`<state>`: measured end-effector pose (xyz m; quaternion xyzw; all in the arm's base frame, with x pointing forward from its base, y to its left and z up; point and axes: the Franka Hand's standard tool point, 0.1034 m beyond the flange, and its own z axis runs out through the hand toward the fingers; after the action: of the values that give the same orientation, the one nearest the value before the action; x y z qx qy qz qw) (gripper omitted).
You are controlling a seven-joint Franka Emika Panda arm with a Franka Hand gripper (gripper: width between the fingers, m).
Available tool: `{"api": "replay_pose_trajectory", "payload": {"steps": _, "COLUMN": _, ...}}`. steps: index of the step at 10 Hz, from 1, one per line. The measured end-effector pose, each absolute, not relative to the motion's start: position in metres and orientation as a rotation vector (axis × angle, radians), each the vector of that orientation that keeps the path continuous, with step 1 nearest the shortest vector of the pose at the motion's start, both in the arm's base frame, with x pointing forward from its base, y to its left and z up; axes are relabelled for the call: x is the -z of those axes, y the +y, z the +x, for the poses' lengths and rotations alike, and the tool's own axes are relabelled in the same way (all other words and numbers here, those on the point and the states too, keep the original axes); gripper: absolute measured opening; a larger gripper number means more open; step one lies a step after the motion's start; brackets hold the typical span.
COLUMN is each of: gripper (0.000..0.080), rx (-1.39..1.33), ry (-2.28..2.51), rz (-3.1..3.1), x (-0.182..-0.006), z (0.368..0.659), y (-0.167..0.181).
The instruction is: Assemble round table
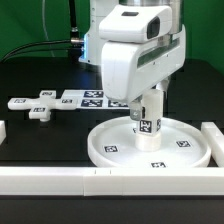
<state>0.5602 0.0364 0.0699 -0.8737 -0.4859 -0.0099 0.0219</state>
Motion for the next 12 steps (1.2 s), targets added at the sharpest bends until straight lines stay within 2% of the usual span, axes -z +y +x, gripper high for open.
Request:
{"api": "replay_pose_trajectory", "payload": {"steps": 6, "gripper": 0.0649, "rx": 0.013, "ry": -2.137, "rz": -2.327, "x": -0.071, "z": 0.565, "y": 0.036}}
{"api": "replay_pose_trajectory", "payload": {"steps": 12, "gripper": 0.0649, "rx": -0.039, "ry": -2.484, "rz": -1.999, "x": -0.069, "z": 0.564, "y": 0.044}}
